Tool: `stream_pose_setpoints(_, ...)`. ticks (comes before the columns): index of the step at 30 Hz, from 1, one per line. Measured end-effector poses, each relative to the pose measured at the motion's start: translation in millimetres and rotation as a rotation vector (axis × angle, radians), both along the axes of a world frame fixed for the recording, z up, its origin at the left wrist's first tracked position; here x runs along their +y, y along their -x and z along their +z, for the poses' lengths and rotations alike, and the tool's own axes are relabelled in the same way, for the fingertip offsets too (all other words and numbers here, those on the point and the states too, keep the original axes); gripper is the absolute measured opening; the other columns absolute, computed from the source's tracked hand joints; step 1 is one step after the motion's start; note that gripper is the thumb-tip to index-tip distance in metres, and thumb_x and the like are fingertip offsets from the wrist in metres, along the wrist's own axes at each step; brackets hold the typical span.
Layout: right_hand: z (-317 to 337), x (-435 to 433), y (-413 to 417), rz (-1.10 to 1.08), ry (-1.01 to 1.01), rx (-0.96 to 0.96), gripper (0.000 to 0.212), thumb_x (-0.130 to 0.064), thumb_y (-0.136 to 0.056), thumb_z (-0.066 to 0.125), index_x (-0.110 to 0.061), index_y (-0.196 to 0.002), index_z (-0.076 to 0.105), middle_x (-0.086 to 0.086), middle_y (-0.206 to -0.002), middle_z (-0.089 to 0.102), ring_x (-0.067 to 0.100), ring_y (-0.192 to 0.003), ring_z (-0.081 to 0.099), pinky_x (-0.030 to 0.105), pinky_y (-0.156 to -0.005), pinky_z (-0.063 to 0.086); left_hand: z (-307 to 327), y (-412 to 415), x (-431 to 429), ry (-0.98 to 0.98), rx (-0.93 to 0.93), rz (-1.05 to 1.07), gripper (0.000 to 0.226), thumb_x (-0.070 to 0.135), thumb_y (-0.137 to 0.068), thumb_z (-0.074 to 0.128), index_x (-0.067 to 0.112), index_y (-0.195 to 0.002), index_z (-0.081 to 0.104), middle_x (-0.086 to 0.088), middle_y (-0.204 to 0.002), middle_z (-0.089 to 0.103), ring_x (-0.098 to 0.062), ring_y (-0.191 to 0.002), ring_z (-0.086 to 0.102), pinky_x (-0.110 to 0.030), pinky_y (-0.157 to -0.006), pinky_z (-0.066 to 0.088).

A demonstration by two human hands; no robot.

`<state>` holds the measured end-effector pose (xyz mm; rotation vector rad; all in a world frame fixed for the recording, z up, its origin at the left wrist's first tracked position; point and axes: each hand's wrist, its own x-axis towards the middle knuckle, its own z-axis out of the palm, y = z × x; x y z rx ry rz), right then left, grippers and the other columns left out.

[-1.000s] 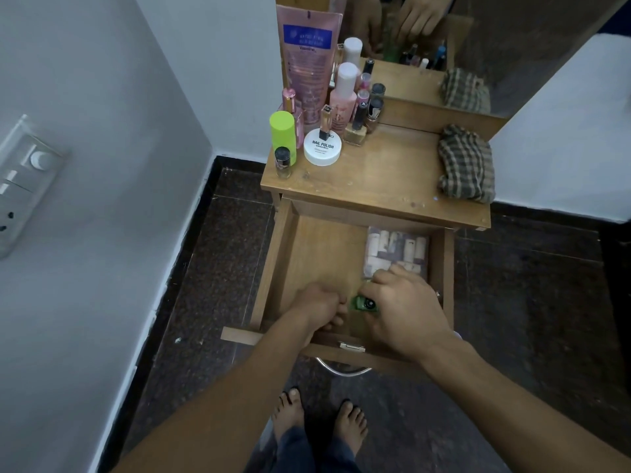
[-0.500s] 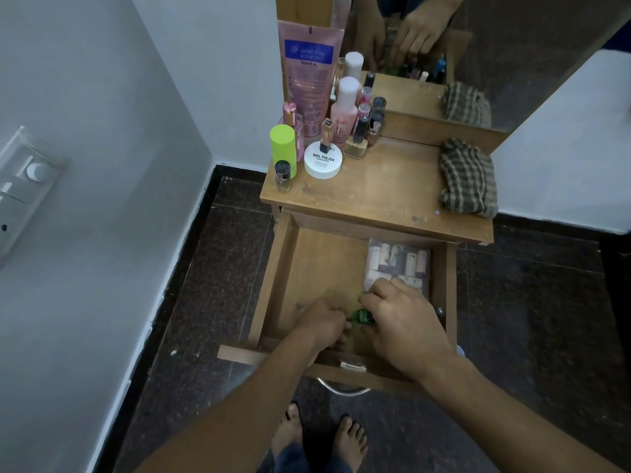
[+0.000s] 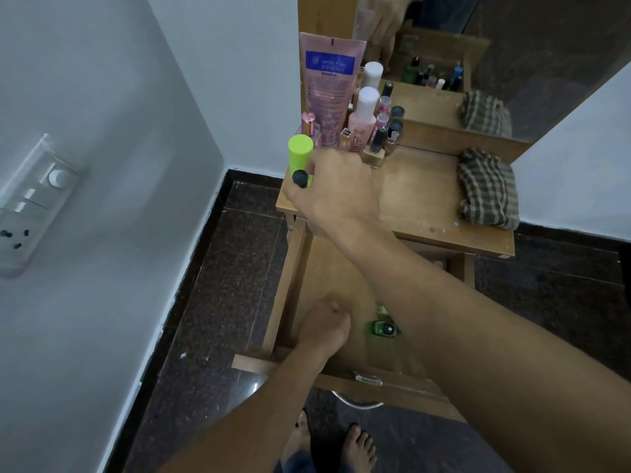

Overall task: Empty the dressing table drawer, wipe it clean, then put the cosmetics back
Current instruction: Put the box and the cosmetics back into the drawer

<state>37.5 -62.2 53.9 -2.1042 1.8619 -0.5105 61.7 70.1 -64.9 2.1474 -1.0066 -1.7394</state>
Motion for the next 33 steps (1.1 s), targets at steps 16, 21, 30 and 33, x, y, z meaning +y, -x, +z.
stream_pose_setpoints(16,13,35,54,-0.025,-0.063,-0.139,0.022,-0.037,-0.066,0.069,-0.015,-0.069,0.066,-0.002,-0.066,0.066,0.017,-0.066,0.063,0.034,-0.060,0.055,-12,-4,1,-0.043,0.076,0.071,0.031,0.019,-0.103,0.037,0.011,-0.117,0.064,0.001,-0.097,0.075,-0.014,-0.070,0.063,-0.028,-0.058,0.041)
stream_pose_setpoints(21,13,118,117,-0.057,-0.118,-0.091,0.018,-0.037,-0.071,0.077,-0.023,-0.074,0.065,-0.010,-0.070,0.066,0.011,-0.067,0.063,0.032,-0.060,0.052,-9,3,2,-0.047,0.067,0.023,0.025,0.020,-0.096,0.049,0.009,-0.112,0.066,0.001,-0.091,0.078,-0.014,-0.060,0.063,-0.022,-0.051,0.037)
stream_pose_setpoints(30,-39,202,143,-0.246,-0.277,-0.045,0.017,-0.033,-0.072,0.082,-0.025,-0.081,0.070,-0.014,-0.074,0.069,0.011,-0.068,0.064,0.032,-0.064,0.054,-8,9,6,-0.062,0.049,-0.114,0.023,0.016,-0.091,0.052,0.008,-0.096,0.073,-0.003,-0.085,0.078,-0.015,-0.064,0.066,-0.023,-0.056,0.040)
stream_pose_setpoints(33,-62,199,139,-0.257,-0.357,-0.031,0.014,-0.033,-0.077,0.078,-0.025,-0.084,0.070,-0.010,-0.078,0.072,0.013,-0.071,0.065,0.032,-0.064,0.052,-10,10,6,-0.066,0.030,-0.136,0.023,0.016,-0.089,0.054,0.008,-0.093,0.076,-0.001,-0.082,0.079,-0.015,-0.066,0.069,-0.023,-0.063,0.047)
